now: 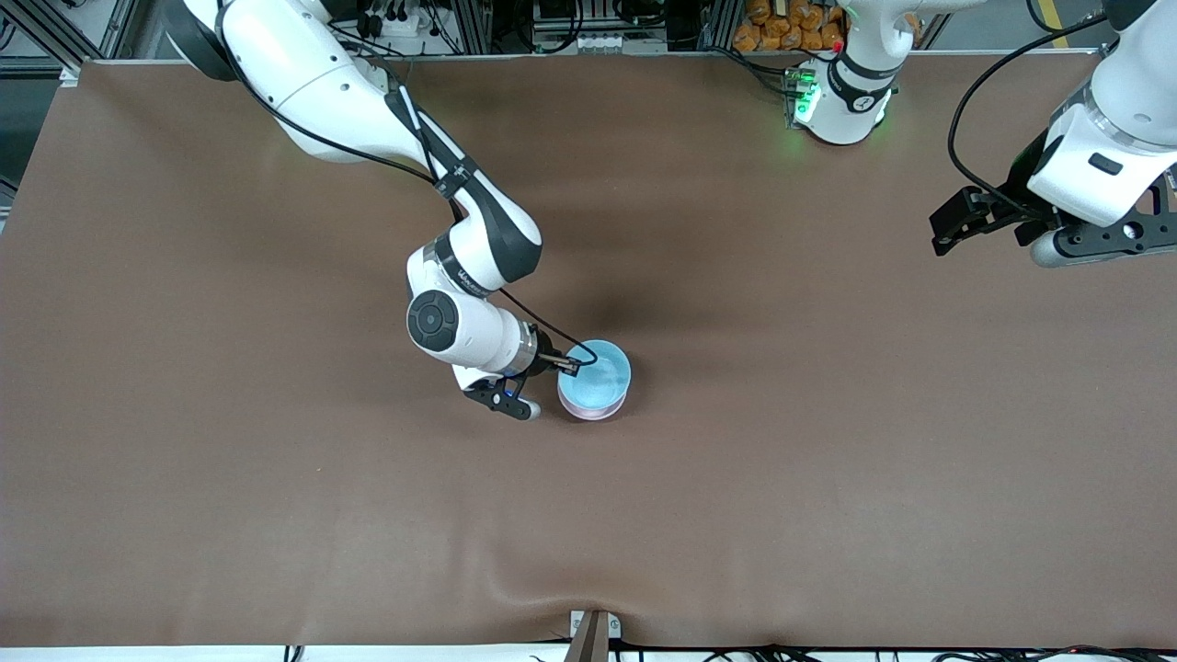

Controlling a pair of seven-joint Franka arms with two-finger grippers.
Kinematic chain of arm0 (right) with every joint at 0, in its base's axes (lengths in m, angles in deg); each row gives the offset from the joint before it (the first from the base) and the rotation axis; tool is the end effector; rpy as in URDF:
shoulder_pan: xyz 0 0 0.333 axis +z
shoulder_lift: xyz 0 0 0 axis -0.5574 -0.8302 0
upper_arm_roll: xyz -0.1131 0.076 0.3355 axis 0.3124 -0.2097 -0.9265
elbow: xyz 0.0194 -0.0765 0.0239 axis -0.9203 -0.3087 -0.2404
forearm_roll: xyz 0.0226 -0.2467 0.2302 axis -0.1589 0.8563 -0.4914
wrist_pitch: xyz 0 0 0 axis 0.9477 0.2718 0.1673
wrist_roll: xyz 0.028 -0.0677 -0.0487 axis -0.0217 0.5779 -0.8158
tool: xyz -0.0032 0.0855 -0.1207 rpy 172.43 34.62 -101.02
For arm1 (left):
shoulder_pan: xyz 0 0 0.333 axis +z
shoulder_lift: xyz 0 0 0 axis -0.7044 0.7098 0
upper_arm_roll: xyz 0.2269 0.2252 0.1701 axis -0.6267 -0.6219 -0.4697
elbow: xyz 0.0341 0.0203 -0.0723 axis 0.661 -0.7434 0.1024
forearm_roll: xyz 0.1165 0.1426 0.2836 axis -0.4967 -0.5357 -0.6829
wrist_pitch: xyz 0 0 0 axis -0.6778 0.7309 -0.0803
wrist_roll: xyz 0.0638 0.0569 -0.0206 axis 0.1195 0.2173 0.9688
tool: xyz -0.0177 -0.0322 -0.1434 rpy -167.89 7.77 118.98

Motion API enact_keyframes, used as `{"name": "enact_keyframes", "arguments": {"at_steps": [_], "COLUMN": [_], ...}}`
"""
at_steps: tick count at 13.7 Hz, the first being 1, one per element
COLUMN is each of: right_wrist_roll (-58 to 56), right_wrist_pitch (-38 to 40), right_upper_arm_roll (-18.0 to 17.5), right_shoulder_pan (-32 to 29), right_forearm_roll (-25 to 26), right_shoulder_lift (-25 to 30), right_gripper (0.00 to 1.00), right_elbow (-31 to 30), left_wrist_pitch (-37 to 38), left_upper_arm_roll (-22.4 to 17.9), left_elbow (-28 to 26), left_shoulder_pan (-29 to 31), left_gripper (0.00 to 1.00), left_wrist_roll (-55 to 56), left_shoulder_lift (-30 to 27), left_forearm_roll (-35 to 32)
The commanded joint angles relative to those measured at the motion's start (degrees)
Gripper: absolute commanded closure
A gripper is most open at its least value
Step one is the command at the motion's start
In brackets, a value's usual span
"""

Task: Stack pink and blue bowls on white bowl
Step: 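Lower the blue bowl into the pink bowl with the right gripper, then open the right gripper and withdraw it from the stack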

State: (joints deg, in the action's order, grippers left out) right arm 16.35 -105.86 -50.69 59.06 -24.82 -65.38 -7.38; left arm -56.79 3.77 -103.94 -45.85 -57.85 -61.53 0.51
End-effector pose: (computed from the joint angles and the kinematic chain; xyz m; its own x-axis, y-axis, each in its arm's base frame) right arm 0.5881 0.4153 0.2762 0.8990 -0.3547 -0.2570 -0.4227 -0.8564 -0.2965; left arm 0.4924 -0.0965 0.6346 0.9934 0.1134 0.0182 0.1137 -0.9934 -0.0152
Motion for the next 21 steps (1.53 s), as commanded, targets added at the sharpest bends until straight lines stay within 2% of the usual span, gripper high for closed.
{"name": "enact_keyframes", "arguments": {"at_steps": [1,12,13,14,15,16,21], "right_wrist_roll": [1.2,1.29,1.2,1.2,1.2,1.2,0.94], "right_wrist_pitch": [0.24,0.24,0.15,0.15,0.15,0.15,0.59], "right_upper_arm_roll": [0.95,1.48,1.39,1.39,1.39,1.39,1.39], "right_shoulder_pan": [0.57,0.83,0.83,0.83,0.83,0.83,0.48], "right_forearm_roll": [0.09,0.53,0.53,0.62,0.88,0.97,1.59], "right_shoulder_lift": [-0.75,-0.75,-0.75,-0.75,-0.75,-0.75,-0.06], "right_gripper": [1.0,0.99,0.88,0.61,0.28,0.0,0.0], "right_elbow": [1.17,0.82,0.82,0.82,0.82,0.82,0.91], "left_wrist_pitch": [-0.15,-0.33,-0.5,-0.59,-0.59,-0.68,-1.29], "left_upper_arm_roll": [0.39,-0.14,-0.14,-0.14,-0.23,-0.23,-0.23], "left_elbow": [-0.45,-0.18,-0.18,-0.1,-0.1,-0.1,-0.1], "left_shoulder_pan": [0.54,0.89,0.89,0.89,0.89,0.89,0.81], "left_gripper": [0.0,0.0,0.0,0.0,0.0,0.0,0.0], "left_wrist_roll": [-1.83,-3.68,-3.68,-3.68,-3.68,-3.68,-3.68], "left_shoulder_lift": [-0.54,-0.45,-0.45,-0.45,-0.45,-0.45,0.42], "left_forearm_roll": [-0.09,-0.7,-0.79,-0.88,-0.88,-0.96,-1.05]}}
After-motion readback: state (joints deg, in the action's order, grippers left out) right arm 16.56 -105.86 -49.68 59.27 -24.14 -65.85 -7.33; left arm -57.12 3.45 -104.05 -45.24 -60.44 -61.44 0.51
